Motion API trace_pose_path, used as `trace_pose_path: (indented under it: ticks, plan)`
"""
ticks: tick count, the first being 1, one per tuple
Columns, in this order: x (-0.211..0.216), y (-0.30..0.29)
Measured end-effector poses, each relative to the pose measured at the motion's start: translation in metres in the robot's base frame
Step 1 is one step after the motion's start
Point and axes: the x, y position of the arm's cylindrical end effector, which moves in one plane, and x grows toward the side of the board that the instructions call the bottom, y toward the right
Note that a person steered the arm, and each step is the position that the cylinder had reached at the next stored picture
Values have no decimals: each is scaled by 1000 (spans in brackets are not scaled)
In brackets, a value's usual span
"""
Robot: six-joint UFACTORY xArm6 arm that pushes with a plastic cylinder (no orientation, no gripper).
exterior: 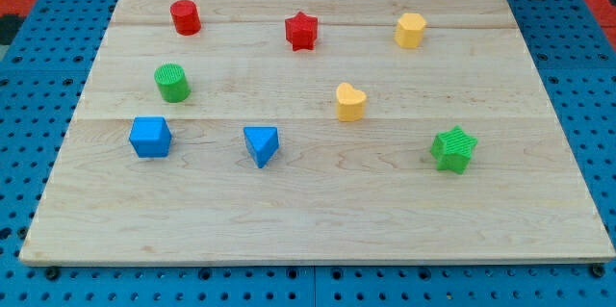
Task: Move the green star towards the center of the board
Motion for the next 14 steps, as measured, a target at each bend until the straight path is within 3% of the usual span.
trace_pose_path:
  ticks: [3, 6, 8, 12, 14]
  plan:
    - [13, 2]
    - [83, -98]
    - [108, -134]
    - [167, -121]
    - [229, -87]
